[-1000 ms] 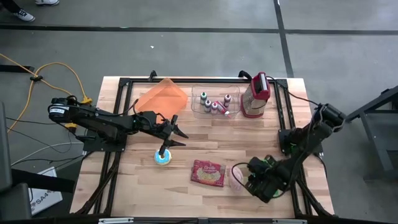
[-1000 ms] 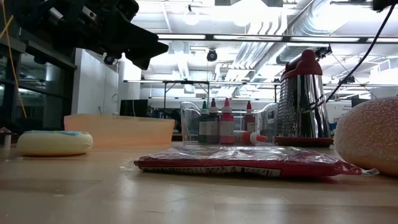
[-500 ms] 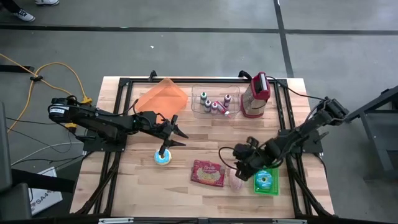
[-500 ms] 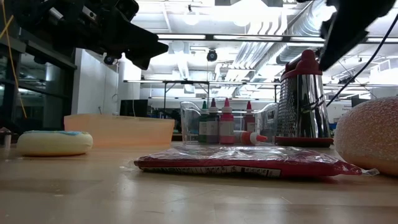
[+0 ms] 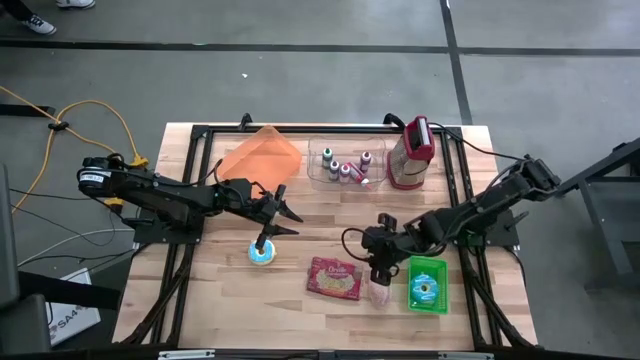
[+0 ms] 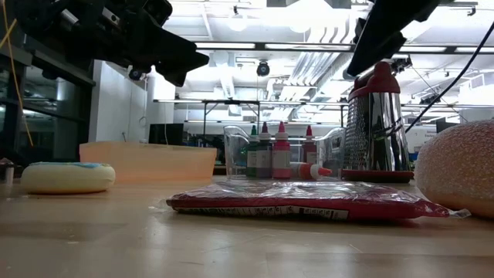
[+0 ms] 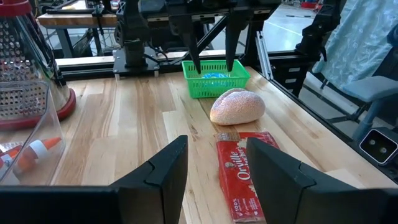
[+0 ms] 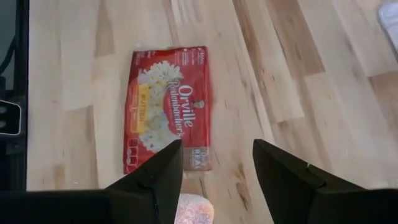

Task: Pick & Place Food Item
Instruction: Put the light blue donut into the green bin

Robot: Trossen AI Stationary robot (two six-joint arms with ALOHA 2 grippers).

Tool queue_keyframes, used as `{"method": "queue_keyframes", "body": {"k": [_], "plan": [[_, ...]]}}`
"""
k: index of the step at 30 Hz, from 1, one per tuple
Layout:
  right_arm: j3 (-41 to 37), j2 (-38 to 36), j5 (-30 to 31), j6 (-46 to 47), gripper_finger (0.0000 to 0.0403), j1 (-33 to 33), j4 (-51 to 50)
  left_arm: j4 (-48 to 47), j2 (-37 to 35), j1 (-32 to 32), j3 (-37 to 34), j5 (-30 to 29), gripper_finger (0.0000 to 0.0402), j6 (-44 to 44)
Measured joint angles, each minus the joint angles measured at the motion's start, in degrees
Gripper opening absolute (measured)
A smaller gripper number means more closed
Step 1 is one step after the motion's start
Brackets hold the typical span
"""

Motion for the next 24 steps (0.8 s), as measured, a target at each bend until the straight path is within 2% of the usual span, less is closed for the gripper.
{"method": "queue_keyframes", "body": {"k": [10,17,19,24], "plan": [[0.0,0.0,0.5,-2.0,0.0183,0.0,0.0,1.2,0.0,0.1,0.0,-0.1,0.0158,0.3],[0.0,0.0,0.7,-2.4,0.0183,0.0,0.0,3.0,0.0,0.3,0.1,-1.1,0.0158,-9.7],[0.0,0.0,0.7,-3.3,0.0183,0.0,0.0,2.9,0.0,0.4,0.1,-2.5,0.0158,-10.5],[0.0,0.1,0.7,-3.4,0.0183,0.0,0.0,2.8,-0.4,0.4,0.3,-11.1,0.0158,-15.5]]}}
